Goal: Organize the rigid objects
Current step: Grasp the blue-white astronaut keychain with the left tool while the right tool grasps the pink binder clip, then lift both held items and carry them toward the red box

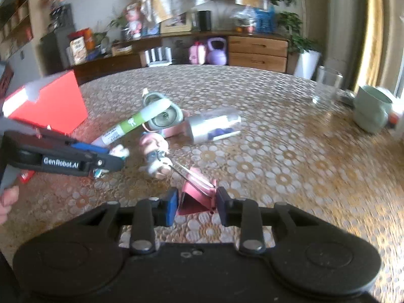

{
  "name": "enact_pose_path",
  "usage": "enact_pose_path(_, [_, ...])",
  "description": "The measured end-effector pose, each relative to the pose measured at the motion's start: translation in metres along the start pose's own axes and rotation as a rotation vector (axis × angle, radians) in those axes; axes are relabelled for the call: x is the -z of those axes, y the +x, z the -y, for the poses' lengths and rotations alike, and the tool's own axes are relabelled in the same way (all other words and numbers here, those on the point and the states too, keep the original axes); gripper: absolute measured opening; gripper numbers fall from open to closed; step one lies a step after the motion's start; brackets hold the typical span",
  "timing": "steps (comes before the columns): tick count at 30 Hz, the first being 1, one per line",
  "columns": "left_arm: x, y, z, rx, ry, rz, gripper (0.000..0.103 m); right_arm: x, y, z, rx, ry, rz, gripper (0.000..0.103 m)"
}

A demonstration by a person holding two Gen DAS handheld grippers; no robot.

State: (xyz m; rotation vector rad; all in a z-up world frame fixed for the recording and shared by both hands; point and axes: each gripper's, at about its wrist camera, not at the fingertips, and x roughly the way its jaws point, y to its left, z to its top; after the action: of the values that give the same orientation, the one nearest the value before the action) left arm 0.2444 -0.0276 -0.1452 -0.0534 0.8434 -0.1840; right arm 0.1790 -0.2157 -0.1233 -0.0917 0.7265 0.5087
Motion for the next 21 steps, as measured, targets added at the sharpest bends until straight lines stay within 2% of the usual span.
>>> enact_pose_path(7, [0.011,-0.024,0.002,0.013,-0.024,0.000,0.028,0.003,-0.028,-0.014,0.039,0.004,0.035,0.029])
enact_pose_path(21, [0.014,-0.095,0.000,0.028,-0.031,0.076,0.028,-0.023,-0.083,-0.049,0.007,0.020,0.118,0.029])
